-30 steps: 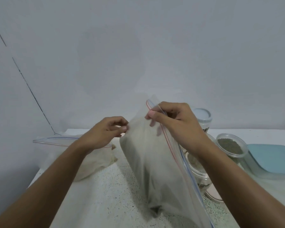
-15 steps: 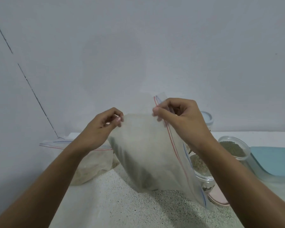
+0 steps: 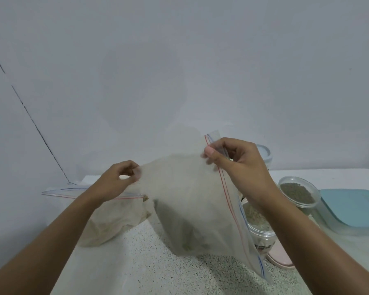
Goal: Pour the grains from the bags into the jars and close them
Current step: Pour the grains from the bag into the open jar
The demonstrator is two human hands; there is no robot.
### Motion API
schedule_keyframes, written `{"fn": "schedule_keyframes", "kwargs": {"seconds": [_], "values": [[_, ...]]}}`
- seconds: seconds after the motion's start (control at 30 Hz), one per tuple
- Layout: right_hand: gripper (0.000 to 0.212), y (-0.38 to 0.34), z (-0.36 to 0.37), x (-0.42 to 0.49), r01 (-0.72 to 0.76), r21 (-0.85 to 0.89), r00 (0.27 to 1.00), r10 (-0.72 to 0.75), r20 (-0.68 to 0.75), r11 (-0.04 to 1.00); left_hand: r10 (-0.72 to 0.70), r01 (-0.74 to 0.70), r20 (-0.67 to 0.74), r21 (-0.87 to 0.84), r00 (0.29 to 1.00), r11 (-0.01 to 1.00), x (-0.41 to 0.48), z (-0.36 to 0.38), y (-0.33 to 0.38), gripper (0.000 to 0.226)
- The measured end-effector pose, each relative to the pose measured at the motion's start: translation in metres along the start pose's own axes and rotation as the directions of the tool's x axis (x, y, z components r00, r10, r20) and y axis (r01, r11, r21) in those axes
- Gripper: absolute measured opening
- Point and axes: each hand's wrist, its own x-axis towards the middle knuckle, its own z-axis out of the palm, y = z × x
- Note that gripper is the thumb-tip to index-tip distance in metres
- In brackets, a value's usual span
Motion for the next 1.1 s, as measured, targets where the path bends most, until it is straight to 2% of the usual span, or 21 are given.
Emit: {"fn": "schedule_keyframes", "kwargs": {"seconds": [0.13, 0.27, 0.4, 0.5, 0.6, 0.7, 0.83, 0.9, 1.1], "values": [[0.009, 0.006, 0.0, -0.001, 0.013, -0.072, 0.998, -0.017, -0.063, 0.997, -0.023, 0.023, 0.0, 0.061, 1.0, 0.998, 0.006, 0.001, 0.001, 0.012], [0.009, 0.0, 0.002, -0.003, 0.054, -0.054, 0.995, -0.058, -0.079, 0.997, -0.082, 0.082, 0.014, -0.229, 0.997, 0.97, 0.004, -0.004, 0.002, 0.013], [0.008, -0.019, -0.001, -0.005, 0.124, 0.087, 0.989, -0.116, -0.091, 0.988, -0.069, 0.075, 0.031, -0.545, 0.997, 0.835, 0.004, -0.019, 0.012, 0.014], [0.008, -0.032, -0.004, -0.003, 0.193, 0.159, 0.978, -0.178, -0.107, 0.968, -0.023, 0.021, 0.007, -0.695, 1.0, 0.719, 0.009, -0.029, 0.03, 0.013], [0.009, -0.044, -0.01, 0.003, 0.235, 0.204, 0.969, -0.214, -0.123, 0.95, -0.009, -0.001, -0.008, -0.81, 1.0, 0.586, 0.017, -0.035, 0.055, 0.023], [0.009, -0.05, -0.015, 0.011, 0.234, 0.252, 0.968, -0.202, -0.149, 0.939, -0.029, -0.03, -0.052, -0.86, 0.998, 0.509, 0.029, -0.041, 0.078, 0.013], [0.011, -0.061, -0.025, 0.022, 0.222, 0.332, 0.969, -0.171, -0.177, 0.917, -0.054, -0.079, -0.114, -0.897, 0.992, 0.435, 0.044, -0.053, 0.108, 0.024], [0.013, -0.068, -0.029, 0.026, 0.229, 0.338, 0.967, -0.173, -0.188, 0.913, -0.048, -0.104, -0.134, -0.91, 0.99, 0.401, 0.048, -0.059, 0.124, 0.02], [0.014, -0.081, -0.049, 0.031, 0.267, 0.322, 0.949, -0.189, -0.253, 0.908, 0.007, -0.153, -0.164, -0.901, 0.986, 0.406, 0.054, -0.07, 0.156, 0.015]]}}
